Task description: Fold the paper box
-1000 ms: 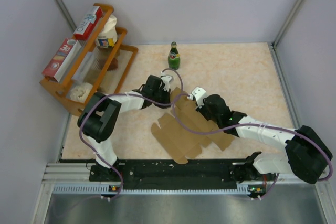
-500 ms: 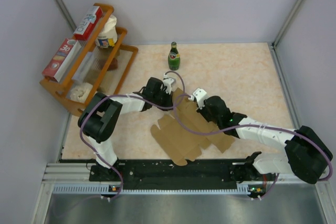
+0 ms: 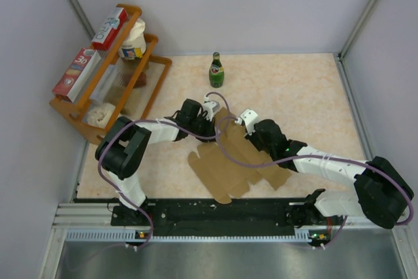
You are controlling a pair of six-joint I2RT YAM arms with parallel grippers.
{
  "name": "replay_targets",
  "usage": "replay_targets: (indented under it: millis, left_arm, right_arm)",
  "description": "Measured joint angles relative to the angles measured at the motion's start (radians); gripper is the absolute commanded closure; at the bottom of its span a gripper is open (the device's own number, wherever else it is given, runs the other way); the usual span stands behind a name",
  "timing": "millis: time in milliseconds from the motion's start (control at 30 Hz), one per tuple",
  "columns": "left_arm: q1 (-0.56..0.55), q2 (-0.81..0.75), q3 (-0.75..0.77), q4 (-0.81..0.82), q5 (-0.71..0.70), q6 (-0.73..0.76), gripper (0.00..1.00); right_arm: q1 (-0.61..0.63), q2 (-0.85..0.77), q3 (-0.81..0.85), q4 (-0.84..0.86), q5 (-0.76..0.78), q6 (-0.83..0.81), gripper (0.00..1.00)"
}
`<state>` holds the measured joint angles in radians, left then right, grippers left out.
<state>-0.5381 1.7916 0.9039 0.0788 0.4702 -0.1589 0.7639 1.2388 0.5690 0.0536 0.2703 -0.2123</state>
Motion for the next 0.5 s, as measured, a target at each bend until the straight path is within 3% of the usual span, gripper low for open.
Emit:
replay_targets:
  millis: [500]
  left_arm:
    - [-0.004, -0.103, -0.066, 0.017, 0.065, -0.066, 1.0]
  right_arm:
    - [0.0, 0.0, 0.0, 0.006, 0.004, 0.005, 1.0]
